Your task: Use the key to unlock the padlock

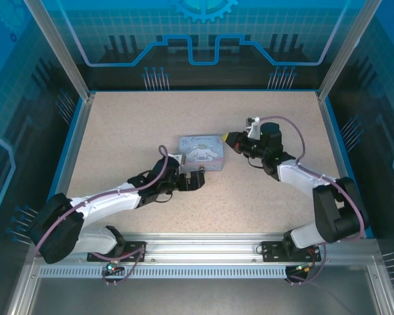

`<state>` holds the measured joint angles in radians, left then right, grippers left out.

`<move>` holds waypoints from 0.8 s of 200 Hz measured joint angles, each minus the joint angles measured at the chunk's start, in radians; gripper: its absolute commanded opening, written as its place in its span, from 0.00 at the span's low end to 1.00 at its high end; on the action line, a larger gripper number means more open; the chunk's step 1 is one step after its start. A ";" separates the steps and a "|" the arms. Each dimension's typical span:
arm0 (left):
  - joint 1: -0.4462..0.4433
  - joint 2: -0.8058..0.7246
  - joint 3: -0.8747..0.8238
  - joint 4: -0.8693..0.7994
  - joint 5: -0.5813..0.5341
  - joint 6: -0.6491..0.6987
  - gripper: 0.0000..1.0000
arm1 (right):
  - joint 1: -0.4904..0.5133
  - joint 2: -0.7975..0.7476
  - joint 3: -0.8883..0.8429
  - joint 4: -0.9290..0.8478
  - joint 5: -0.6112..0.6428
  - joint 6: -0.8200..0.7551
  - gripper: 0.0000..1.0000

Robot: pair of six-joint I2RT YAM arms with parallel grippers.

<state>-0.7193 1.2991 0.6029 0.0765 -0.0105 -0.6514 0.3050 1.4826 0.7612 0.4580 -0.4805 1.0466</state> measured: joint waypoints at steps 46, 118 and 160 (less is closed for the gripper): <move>-0.011 0.112 -0.035 0.158 -0.005 0.108 0.99 | 0.000 0.191 0.030 0.150 -0.005 0.085 0.00; -0.015 0.322 -0.034 0.357 -0.028 0.210 0.99 | 0.023 0.285 0.091 0.202 -0.018 0.125 0.00; -0.017 0.409 -0.004 0.479 -0.063 0.242 0.99 | 0.033 0.310 0.106 0.192 -0.025 0.124 0.00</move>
<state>-0.7364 1.7081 0.5987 0.5556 -0.0738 -0.4095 0.3378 1.7927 0.8677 0.6502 -0.5056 1.1706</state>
